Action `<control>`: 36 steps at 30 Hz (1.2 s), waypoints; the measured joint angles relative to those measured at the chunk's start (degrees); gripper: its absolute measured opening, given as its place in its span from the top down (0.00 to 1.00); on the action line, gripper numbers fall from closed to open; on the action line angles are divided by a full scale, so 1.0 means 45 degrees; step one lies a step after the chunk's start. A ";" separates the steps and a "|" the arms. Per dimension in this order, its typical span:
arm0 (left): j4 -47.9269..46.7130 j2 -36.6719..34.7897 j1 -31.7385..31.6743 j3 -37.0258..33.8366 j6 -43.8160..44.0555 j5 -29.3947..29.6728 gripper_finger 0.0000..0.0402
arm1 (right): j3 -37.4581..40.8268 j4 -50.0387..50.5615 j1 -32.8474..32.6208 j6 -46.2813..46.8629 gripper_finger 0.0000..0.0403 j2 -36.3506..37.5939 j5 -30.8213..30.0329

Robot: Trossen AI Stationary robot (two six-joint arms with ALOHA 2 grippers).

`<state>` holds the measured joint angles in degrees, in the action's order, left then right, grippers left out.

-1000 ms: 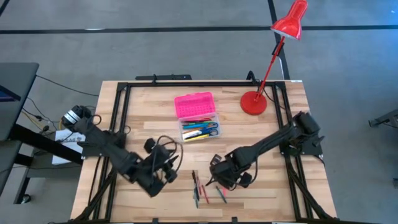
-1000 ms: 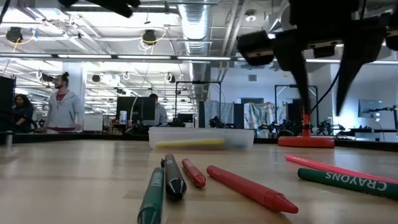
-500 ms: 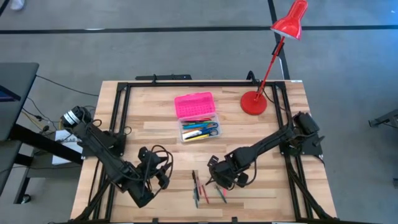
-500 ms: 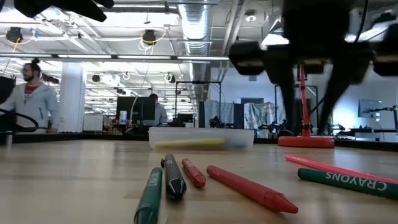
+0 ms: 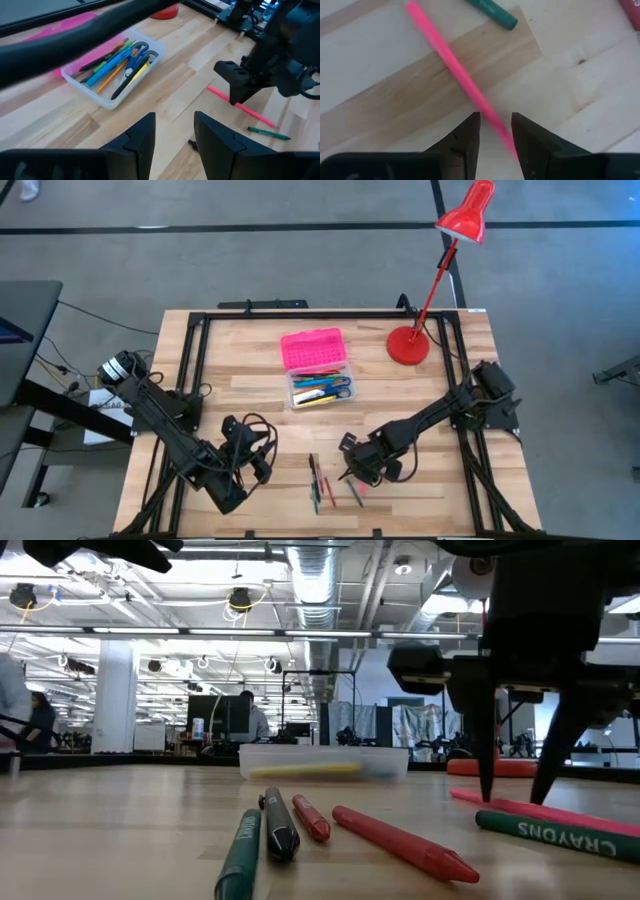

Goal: Pick & place school supplies into a supply box
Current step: Put the pink pencil into the pink supply box

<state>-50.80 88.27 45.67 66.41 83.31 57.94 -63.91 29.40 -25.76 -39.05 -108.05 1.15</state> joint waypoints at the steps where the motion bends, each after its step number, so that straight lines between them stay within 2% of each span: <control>1: -0.0038 0.0000 -0.0002 0.0000 0.0000 0.0009 0.68 | 0.0136 -0.0125 0.0000 0.0003 0.73 0.0037 0.0009; 12: -0.0172 0.0000 -0.0372 0.0000 -0.0058 0.0030 0.68 | 0.0637 -0.0549 0.0429 0.1329 0.74 0.0059 0.0260; 19: -0.0181 0.0000 -0.0476 0.0000 -0.0248 -0.0012 0.68 | 0.0663 0.0018 0.0831 0.2238 0.86 0.0035 0.0721; 27: -0.0301 0.0000 -0.0481 0.0005 -0.0257 -0.0110 0.68 | 0.0668 0.0541 0.0855 0.3491 0.98 0.0039 0.0578; 31: -0.0495 0.0000 -0.0471 0.0005 -0.0257 -0.0158 0.68 | 0.0668 0.0674 0.0880 0.4620 0.98 0.0049 0.0475; 36: -0.0729 0.0000 -0.0471 0.0005 -0.0447 -0.0163 0.68 | 0.0668 0.0722 0.1112 0.7104 0.97 0.0049 0.0502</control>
<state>-54.08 88.27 43.55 66.43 81.30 57.21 -60.90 32.65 -20.75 -7.08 -107.83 3.41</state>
